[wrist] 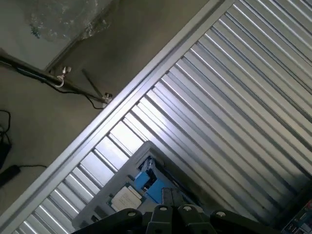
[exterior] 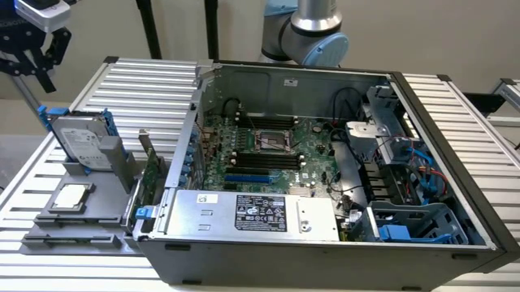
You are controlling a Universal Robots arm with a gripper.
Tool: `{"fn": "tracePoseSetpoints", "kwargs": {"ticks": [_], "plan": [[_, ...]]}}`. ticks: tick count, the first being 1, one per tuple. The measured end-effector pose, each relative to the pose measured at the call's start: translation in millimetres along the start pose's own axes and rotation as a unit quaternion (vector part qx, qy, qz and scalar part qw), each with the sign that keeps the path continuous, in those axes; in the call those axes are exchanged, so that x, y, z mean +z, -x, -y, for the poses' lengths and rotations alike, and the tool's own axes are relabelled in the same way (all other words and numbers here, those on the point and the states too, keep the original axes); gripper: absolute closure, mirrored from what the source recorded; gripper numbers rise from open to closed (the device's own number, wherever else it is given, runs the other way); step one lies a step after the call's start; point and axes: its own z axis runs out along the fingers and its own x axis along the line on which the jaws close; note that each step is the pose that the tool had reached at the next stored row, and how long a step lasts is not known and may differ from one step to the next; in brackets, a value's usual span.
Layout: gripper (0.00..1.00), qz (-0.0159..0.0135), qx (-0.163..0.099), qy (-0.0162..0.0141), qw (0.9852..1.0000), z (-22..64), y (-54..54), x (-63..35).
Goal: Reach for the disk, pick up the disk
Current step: 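Pick up the disk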
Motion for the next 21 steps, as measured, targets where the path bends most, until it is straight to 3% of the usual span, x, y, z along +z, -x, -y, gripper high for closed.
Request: {"fn": "tracePoseSetpoints", "kwargs": {"ticks": [5, 11, 16, 21], "plan": [[0.89, -0.0018, -0.046, 0.0001, 0.9989, 0.0, 0.0, -0.1], [0.89, -0.0037, -0.1, 0.0002, 0.995, 0.0, 0.0, 0.0], [0.89, -0.0054, -0.145, 0.0002, 0.9894, 0.0, 0.0, 0.0], [0.89, -0.007, -0.19, 0.0003, 0.9818, 0.0, 0.0, 0.0]]}}
